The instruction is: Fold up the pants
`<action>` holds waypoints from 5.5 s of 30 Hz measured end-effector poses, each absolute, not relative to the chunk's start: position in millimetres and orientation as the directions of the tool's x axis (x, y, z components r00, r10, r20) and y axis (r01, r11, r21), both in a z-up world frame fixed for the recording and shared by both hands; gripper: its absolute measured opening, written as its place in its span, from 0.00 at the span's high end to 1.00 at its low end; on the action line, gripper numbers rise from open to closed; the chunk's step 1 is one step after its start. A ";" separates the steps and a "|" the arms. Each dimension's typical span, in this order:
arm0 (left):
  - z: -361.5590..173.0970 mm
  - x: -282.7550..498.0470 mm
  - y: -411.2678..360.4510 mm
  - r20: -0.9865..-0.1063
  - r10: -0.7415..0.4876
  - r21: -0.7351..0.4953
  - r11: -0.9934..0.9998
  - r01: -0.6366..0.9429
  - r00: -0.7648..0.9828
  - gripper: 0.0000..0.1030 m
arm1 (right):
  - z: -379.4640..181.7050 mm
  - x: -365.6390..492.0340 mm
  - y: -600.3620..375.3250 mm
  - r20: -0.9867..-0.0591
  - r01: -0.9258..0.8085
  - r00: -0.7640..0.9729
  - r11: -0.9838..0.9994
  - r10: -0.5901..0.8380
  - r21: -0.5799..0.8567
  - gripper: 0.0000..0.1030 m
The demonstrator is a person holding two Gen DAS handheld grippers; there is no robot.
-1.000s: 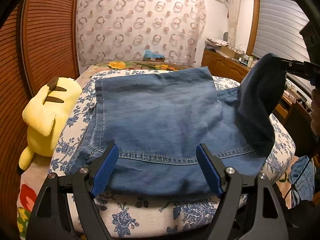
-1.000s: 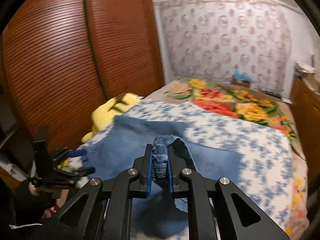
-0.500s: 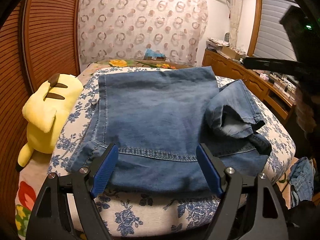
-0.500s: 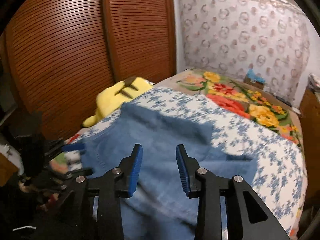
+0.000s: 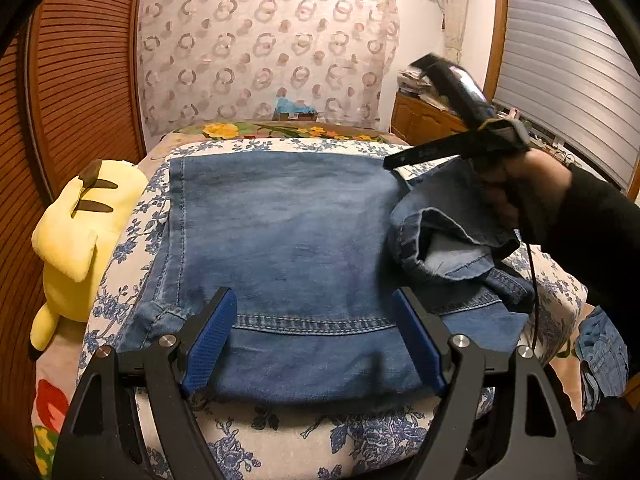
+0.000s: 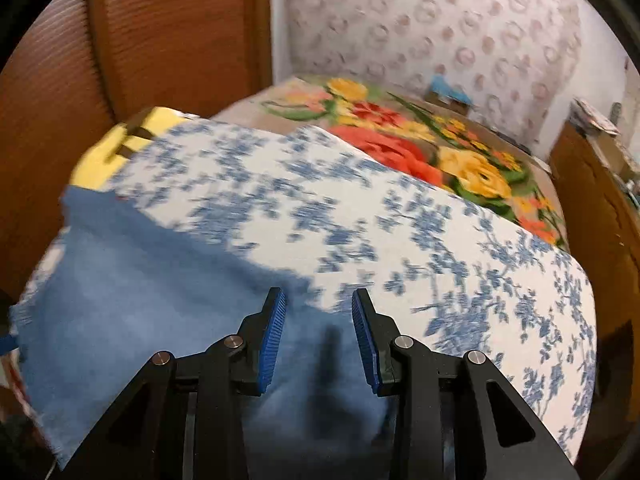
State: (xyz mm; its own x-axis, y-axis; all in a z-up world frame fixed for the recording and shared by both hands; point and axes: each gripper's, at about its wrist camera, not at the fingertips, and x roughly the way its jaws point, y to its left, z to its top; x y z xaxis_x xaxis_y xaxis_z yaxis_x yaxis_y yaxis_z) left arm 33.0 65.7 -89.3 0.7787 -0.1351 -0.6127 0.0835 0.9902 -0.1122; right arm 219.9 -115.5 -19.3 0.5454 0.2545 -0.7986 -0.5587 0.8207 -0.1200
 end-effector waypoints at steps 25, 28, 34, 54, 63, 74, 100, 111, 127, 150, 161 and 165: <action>-83.3 77.1 19.0 -0.615 -0.292 -0.161 0.956 0.245 0.733 0.46 | -4.0 123.3 -206.0 -0.754 -0.571 0.509 0.819 0.415 0.064 0.56; -88.8 86.8 18.8 -0.633 -0.291 -0.166 0.956 0.242 0.717 0.60 | -13.1 122.6 -217.1 -0.776 -0.560 0.474 0.823 0.416 0.100 0.56; -88.0 87.0 13.7 -0.637 -0.276 -0.143 0.960 0.242 0.720 0.89 | -30.3 135.2 -222.3 -0.789 -0.549 0.416 0.817 0.452 0.178 0.56; 9.4 32.5 30.4 -0.479 -0.381 -0.215 0.924 0.315 0.791 0.95 | 117.3 136.0 -196.1 -0.508 -0.672 0.626 0.740 0.592 0.034 1.00; -0.7 22.2 62.6 -0.501 -0.273 -0.201 0.960 0.196 0.821 0.96 | 103.7 133.2 -155.4 -0.547 -0.724 0.584 0.689 0.600 -0.017 1.00; -38.9 9.6 113.1 -0.539 -0.186 -0.247 0.967 0.057 0.822 0.96 | 57.2 140.7 -144.4 -0.668 -0.720 0.503 0.693 0.548 0.026 0.81; -89.1 30.3 91.5 -0.590 -0.218 -0.186 0.974 0.132 0.777 0.88 | 10.1 164.5 -121.2 -0.734 -0.737 0.337 0.650 0.589 0.183 0.96; -31.1 -8.3 91.0 -0.466 -0.283 -0.258 0.950 0.177 0.838 0.88 | 126.1 168.5 -74.1 -0.566 -0.795 0.467 0.603 0.679 0.067 0.97; -91.2 -7.3 125.1 -0.614 -0.163 -0.235 0.972 0.019 0.772 0.88 | 33.5 215.0 57.0 -0.727 -0.808 0.356 0.584 0.587 0.076 0.91; -109.0 3.6 153.2 -0.651 -0.069 -0.212 0.973 -0.094 0.756 0.54 | 44.3 180.4 -80.0 -0.688 -0.706 0.527 0.707 0.500 -0.027 0.53; -86.9 -0.3 134.1 -0.608 -0.053 -0.166 0.984 -0.061 0.792 0.21 | 17.5 137.4 -135.4 -0.724 -0.648 0.503 0.760 0.472 0.046 0.49; -84.1 1.4 125.6 -0.603 -0.063 -0.152 0.988 -0.038 0.795 0.21 | -2.4 131.8 -138.8 -0.745 -0.627 0.489 0.777 0.453 0.062 0.49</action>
State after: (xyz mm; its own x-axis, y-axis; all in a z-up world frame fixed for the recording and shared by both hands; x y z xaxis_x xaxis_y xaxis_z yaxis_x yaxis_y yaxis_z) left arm 1.4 125.6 -84.1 0.7950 -0.0625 -0.6034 -0.0379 0.9876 -0.1522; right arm 131.8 -138.8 -2.4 0.4889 0.4533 -0.7453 -0.6266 0.7769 0.0616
